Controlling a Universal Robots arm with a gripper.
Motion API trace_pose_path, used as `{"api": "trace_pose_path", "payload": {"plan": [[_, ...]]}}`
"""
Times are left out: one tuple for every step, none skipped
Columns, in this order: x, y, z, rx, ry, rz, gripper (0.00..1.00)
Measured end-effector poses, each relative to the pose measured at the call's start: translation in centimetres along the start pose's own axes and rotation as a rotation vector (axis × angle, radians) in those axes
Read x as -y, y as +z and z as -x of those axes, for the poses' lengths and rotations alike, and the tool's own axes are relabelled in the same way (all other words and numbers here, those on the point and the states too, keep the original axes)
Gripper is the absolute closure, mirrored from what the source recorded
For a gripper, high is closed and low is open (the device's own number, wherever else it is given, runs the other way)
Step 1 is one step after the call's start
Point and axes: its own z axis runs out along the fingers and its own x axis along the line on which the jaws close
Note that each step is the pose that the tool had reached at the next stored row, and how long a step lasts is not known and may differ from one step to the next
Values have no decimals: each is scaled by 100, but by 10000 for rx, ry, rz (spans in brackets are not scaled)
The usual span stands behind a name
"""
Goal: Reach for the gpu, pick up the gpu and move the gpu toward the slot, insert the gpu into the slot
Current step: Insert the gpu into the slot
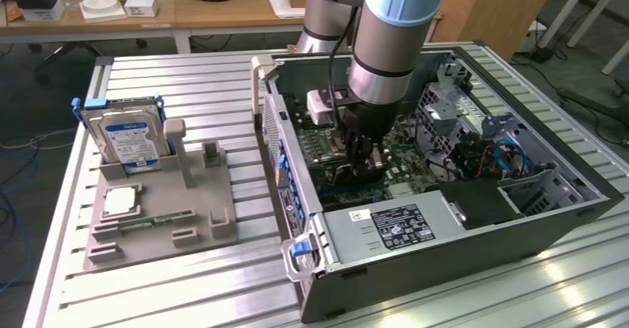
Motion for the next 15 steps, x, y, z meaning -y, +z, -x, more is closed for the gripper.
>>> {"api": "trace_pose_path", "payload": {"plan": [[0, 0, 0, 0, 0, 0, 74], [0, 0, 0, 1, 0, -1, 74], [0, 0, 0, 1, -1, -1, 74], [0, 0, 0, 0, 0, -1, 74], [0, 0, 0, 1, 0, -1, 74], [0, 0, 0, 0, 0, 0, 74], [0, 0, 0, 0, 0, 0, 74], [0, 0, 0, 0, 0, -1, 74], [0, 0, 0, 0, 0, 0, 74], [0, 0, 0, 0, 0, 0, 74], [0, 0, 0, 0, 0, 0, 74], [0, 0, 0, 0, 0, 0, 74], [0, 0, 0, 0, 0, 0, 74], [0, 0, 0, 1, 0, 0, 74], [0, 0, 0, 0, 0, 0, 74]]}}
